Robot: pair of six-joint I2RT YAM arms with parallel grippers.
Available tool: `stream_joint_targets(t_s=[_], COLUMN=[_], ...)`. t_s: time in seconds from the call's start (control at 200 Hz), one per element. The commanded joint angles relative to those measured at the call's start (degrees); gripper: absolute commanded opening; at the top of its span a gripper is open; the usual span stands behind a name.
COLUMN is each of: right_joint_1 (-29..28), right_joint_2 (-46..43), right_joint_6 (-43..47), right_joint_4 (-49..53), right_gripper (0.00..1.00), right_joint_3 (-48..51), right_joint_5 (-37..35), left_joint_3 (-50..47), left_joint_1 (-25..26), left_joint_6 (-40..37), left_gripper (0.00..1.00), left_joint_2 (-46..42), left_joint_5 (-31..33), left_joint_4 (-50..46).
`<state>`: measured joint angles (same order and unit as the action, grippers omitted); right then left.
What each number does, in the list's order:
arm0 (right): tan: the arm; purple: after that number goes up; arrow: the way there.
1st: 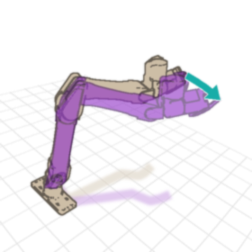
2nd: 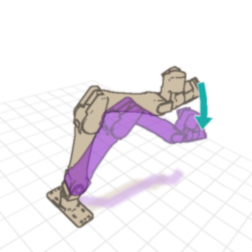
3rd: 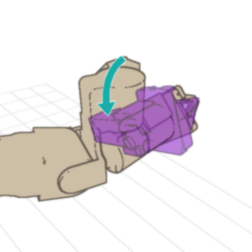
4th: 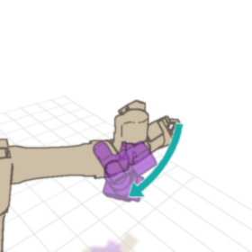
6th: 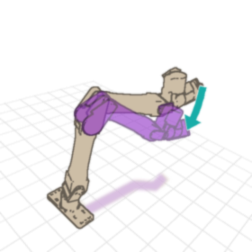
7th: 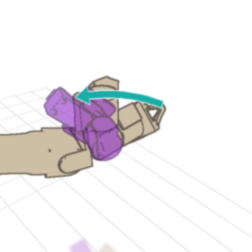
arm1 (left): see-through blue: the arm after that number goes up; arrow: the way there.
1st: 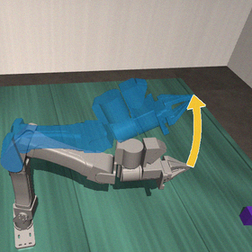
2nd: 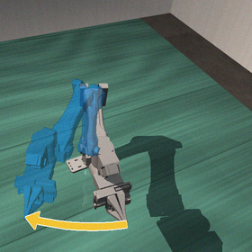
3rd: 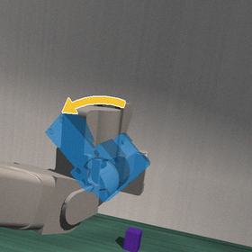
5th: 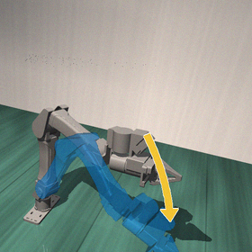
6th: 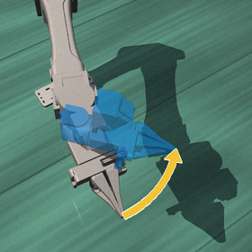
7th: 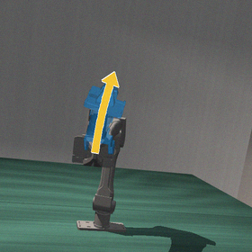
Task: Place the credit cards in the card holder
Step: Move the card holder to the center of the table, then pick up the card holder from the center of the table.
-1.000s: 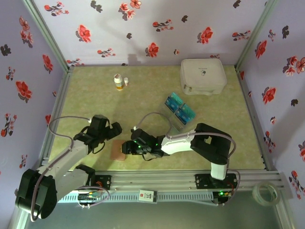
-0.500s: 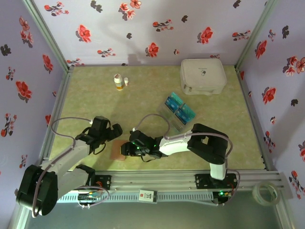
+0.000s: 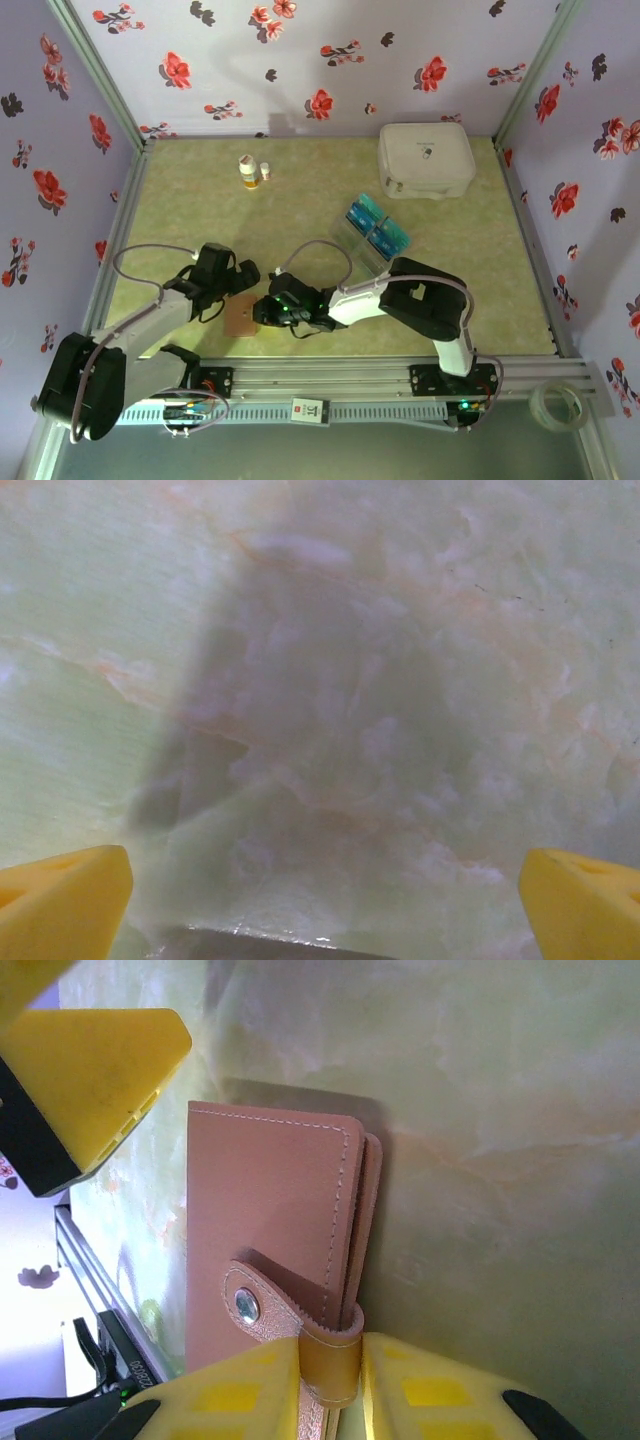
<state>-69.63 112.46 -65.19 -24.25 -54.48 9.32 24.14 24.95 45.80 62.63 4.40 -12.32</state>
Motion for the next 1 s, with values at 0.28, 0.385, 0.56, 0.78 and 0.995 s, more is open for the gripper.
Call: stream_joint_targets(t_s=[0.28, 0.385, 0.56, 0.78, 0.995], right_joint_1=[3.9, 6.1, 10.7, 15.5, 14.7], right_joint_2=[-0.8, -2.0, -5.5, -8.8, -11.8], right_joint_6=[-0.8, 1.1, 6.5, 10.0, 5.2], right_joint_4=[-3.4, -1.3, 5.1, 9.3, 4.2], right_gripper=[0.13, 0.13, 0.13, 0.40, 0.41], right_joint_3=[1.7, 1.7, 2.6, 3.5, 8.7], right_joint_5=[1.2, 1.1, 0.3, 2.6, 2.9], left_joint_3=[1.0, 1.8, 2.7, 2.7, 2.7], left_joint_1=[0.9, 0.9, 1.1, 1.6, 2.7], left_joint_6=[-0.3, -0.7, -1.3, -1.6, -0.3], left_gripper=[1.00, 1.00, 1.00, 1.00, 1.00], left_joint_2=[1.0, 0.9, 0.2, -0.4, 0.6], left_joint_5=[-0.2, -0.4, -1.0, -2.6, -4.9], left_joint_4=[1.0, 0.3, -0.9, -0.2, 3.4])
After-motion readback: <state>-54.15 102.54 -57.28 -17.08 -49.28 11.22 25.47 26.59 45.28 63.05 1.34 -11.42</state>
